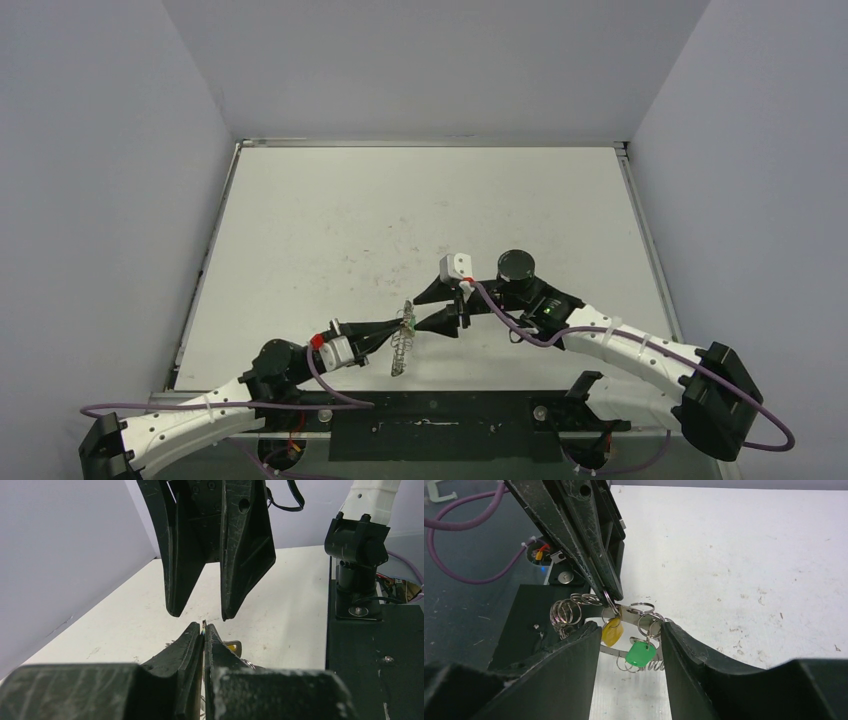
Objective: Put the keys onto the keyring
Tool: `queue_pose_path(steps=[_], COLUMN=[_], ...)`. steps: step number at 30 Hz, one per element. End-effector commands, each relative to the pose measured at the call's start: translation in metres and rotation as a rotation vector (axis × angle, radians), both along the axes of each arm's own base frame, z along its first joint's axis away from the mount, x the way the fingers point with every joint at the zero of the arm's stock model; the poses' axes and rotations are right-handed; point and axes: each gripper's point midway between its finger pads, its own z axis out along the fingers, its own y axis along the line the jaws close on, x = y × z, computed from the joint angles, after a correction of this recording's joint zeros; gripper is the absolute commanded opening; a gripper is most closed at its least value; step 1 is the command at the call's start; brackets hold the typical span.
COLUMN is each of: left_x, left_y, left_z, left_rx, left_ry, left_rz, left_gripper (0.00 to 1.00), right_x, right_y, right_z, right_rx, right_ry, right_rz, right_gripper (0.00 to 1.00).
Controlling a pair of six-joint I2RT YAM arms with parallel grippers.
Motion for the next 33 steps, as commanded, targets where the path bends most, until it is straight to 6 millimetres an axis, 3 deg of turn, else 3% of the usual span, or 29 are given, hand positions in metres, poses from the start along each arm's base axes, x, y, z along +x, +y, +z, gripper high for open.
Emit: queue_pose_path(steps=[1,12,22,24,29,33], left_x=[-0.008,-0.008,-0.010,-0.010,-0.010,-0.008], left_y=[0.004,0.003,0.002,0.002,0.002,0.003], left_z=[0.030,0.032,0.034,0.034,0.036,0.034], left_rx=[-0.108,-0.111,-0.113,-0.111,-0.118,-0.116], left_ry=[-0.050,-0.050,-0.052,-0.051,-0.055,-0.048], left_rz=[-0.026,-0.034,-0.043,-0.043,-0.043,-0.034], left_gripper=[0.00,0.00,0.00,0.00,0.00,0.00], right_x=[-0.004,-0.017,-0.008,-0.008,-0.006,-0.005], right_y=[0.005,0.021,0.028,0.030,0.031,0.027], right_z=[0.023,0.024,0.025,0.027,0.019,0.020], right_rx=[0.076,0.091,0.103,0.114,0.084,0.064], right_ry=[-0.096,-0.084,-0.057,-0.054,-0.045,-0.054], right_rz=[0.079,0.154,0.108,0.109,0.108,0.093], right_gripper=[0.47,0.40,0.34,0.28,0.02,0.00])
